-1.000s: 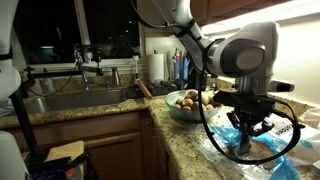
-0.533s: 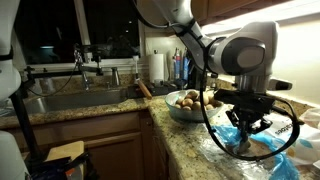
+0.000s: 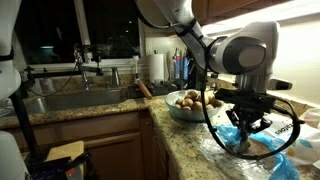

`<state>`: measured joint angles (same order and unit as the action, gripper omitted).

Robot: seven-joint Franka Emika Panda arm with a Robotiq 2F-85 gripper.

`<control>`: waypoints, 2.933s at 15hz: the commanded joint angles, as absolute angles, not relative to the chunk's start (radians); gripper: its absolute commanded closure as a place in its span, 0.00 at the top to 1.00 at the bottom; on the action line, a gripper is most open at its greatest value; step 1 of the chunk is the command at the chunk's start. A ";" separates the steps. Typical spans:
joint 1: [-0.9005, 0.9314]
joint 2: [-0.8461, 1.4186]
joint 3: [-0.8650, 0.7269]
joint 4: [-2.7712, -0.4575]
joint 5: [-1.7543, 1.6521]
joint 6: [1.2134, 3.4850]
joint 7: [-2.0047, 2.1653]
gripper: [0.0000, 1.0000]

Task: Pick the potato from the plastic bag and put it in the glass bowl

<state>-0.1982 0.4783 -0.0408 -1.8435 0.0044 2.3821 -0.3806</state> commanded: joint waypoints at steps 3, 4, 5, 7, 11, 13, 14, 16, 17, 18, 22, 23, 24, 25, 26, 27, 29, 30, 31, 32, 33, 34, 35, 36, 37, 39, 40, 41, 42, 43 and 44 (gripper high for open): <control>-0.217 0.488 -0.021 -1.824 0.025 2.346 -0.407 0.07; -0.216 0.489 -0.021 -1.823 0.024 2.344 -0.407 0.07; -0.215 0.489 -0.020 -1.823 0.024 2.342 -0.407 0.07; -0.216 0.491 -0.019 -1.821 0.024 2.340 -0.407 0.07; -0.217 0.493 -0.019 -1.817 0.026 2.329 -0.408 0.31; -0.219 0.492 -0.019 -1.814 0.027 2.324 -0.409 0.43; -0.219 0.493 -0.019 -1.812 0.027 2.322 -0.409 0.50; -0.220 0.493 -0.019 -1.812 0.028 2.319 -0.410 0.63; -0.220 0.494 -0.019 -1.811 0.028 2.319 -0.411 0.69; -0.221 0.494 -0.019 -1.811 0.029 2.318 -0.411 0.76; -0.220 0.499 -0.020 -1.810 0.028 2.312 -0.412 0.98; -0.220 0.502 -0.020 -1.809 0.027 2.310 -0.412 1.00; -0.220 0.504 -0.020 -1.807 0.027 2.308 -0.411 1.00; -0.220 0.507 -0.020 -1.806 0.027 2.306 -0.411 1.00; -0.220 0.510 -0.020 -1.805 0.026 2.306 -0.411 1.00; -0.220 0.512 -0.020 -1.805 0.026 2.305 -0.411 1.00; -0.220 0.518 -0.023 -1.803 0.020 2.306 -0.409 1.00; -0.220 0.521 -0.025 -1.800 0.018 2.305 -0.408 1.00; -0.222 0.523 -0.029 -1.798 0.016 2.305 -0.406 1.00; -0.222 0.523 -0.032 -1.797 0.013 2.305 -0.405 1.00; -0.223 0.522 -0.037 -1.796 0.008 2.306 -0.402 1.00; -0.224 0.522 -0.041 -1.795 0.005 2.308 -0.401 1.00; -0.226 0.521 -0.046 -1.794 0.001 2.310 -0.400 1.00; -0.228 0.521 -0.051 -1.793 -0.005 2.315 -0.397 1.00; -0.228 0.522 -0.057 -1.792 -0.009 2.318 -0.394 1.00; -0.230 0.525 -0.064 -1.788 -0.015 2.319 -0.390 1.00; -0.231 0.526 -0.065 -1.787 -0.014 2.319 -0.390 1.00; -0.233 0.527 -0.063 -1.786 -0.010 2.317 -0.392 1.00; -0.234 0.528 -0.061 -1.785 -0.007 2.316 -0.392 1.00; -0.234 0.529 -0.060 -1.784 -0.005 2.314 -0.393 1.00; -0.234 0.530 -0.059 -1.783 -0.005 2.314 -0.393 1.00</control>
<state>-0.2235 0.5144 -0.0646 -1.8075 0.0009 2.3376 -0.3875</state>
